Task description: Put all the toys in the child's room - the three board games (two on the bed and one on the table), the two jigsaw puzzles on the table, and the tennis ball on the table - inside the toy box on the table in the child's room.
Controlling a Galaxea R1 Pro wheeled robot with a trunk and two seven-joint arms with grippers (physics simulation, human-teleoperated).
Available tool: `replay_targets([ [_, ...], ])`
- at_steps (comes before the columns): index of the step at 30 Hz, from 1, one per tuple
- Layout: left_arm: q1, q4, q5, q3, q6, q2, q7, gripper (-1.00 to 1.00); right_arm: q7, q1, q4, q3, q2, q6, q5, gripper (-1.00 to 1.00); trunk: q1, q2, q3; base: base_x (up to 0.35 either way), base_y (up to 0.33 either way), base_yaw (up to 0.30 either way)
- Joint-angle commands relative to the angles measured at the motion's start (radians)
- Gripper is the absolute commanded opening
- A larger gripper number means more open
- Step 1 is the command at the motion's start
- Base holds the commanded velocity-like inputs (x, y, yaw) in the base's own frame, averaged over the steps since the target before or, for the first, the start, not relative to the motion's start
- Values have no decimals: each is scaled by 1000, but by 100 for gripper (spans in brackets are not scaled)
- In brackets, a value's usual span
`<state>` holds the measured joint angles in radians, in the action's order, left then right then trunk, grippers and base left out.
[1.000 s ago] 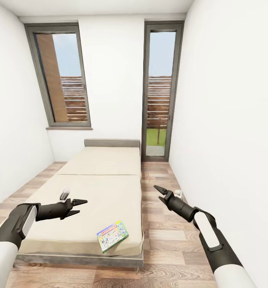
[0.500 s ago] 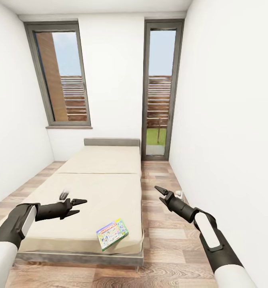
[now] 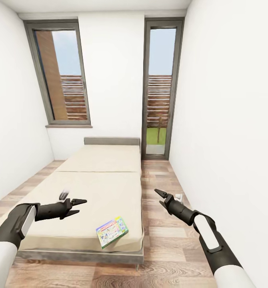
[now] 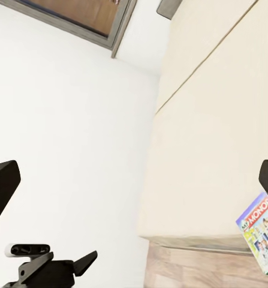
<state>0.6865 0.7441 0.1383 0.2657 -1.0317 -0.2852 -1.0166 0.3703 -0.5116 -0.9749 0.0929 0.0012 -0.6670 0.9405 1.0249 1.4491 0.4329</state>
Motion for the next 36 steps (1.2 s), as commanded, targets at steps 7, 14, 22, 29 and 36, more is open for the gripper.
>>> replay_targets([
  [7, 1, -1, 2, 2, -5, -2, -1, 100, 1, -1, 4, 2, 0, -6, 2, 100, 27, 50, 23, 0, 0, 0],
  [14, 1, -12, 1, 2, -3, -2, 8, 100, 1, -1, 5, 1, 0, -6, 2, 100, 54, 99, 45, 0, 0, 0],
  [22, 4, -55, -4, 1, 4, -1, 15, 100, 1, -1, 7, 1, 0, -5, 1, 100, 84, 155, 70, 0, 0, 0],
  [29, 5, -66, -7, -1, 6, 1, 16, 100, 1, -1, 8, 1, 1, -4, 1, 100, 111, 204, 92, 0, 0, 0],
  [36, 5, -69, -8, -2, 11, 3, 18, 100, 1, -1, 29, 3, 2, -1, 1, 100, 138, 253, 114, 0, 0, 0],
])
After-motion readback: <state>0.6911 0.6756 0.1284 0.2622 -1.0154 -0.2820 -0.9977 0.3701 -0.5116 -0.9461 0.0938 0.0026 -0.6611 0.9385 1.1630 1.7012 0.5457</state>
